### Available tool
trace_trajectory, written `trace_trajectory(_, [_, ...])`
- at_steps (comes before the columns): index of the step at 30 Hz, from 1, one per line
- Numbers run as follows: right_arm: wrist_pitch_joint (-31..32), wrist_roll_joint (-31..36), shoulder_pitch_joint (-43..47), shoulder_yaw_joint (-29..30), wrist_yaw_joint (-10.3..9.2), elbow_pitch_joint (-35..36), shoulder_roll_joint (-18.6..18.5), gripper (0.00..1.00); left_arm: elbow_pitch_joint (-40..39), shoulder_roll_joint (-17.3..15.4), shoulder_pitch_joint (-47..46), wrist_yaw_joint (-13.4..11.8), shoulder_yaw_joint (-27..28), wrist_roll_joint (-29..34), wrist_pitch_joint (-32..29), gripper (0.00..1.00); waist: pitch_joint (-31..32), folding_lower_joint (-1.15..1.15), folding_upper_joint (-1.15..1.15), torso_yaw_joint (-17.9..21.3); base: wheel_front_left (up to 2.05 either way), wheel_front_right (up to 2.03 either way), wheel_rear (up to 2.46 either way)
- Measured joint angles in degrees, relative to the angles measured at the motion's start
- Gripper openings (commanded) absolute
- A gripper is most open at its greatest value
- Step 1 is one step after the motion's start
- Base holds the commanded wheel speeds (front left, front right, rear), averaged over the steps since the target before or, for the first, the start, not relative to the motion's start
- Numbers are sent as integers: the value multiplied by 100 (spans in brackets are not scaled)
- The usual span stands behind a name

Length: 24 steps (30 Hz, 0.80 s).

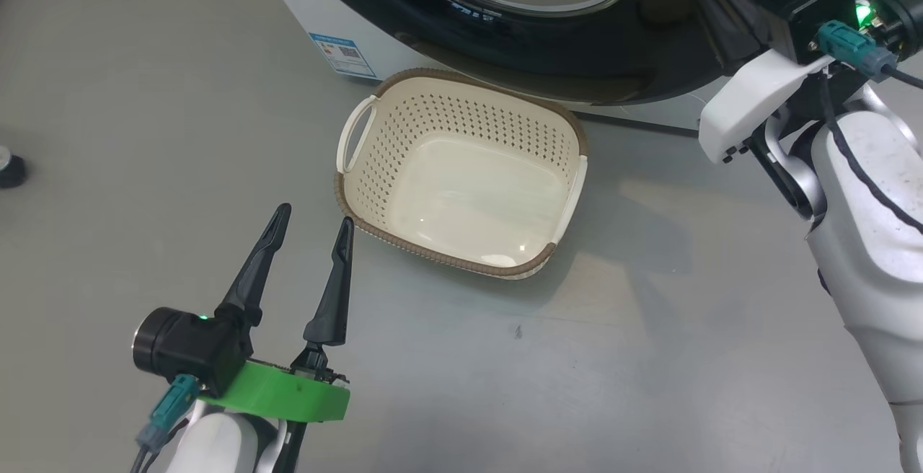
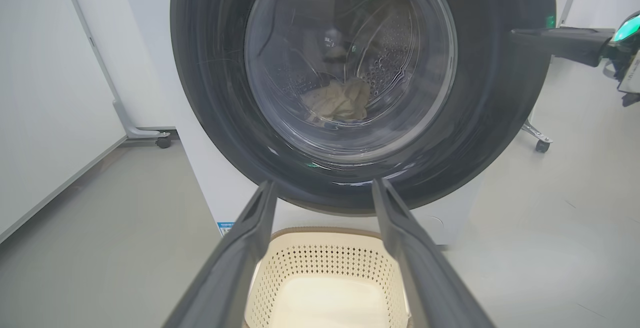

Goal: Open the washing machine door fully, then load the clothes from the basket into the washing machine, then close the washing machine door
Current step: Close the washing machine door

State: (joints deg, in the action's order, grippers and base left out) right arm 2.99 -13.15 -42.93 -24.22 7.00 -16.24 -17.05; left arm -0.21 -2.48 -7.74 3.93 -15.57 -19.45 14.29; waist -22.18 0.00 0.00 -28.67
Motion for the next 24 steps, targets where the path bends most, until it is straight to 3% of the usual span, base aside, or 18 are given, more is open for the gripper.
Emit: trace_trajectory(24, [-209,-257,-1372,52,52,-1336,-149,0,-1,51,-46,-68,-11,-182,15,100,-139,0,0,-402,0,0,0])
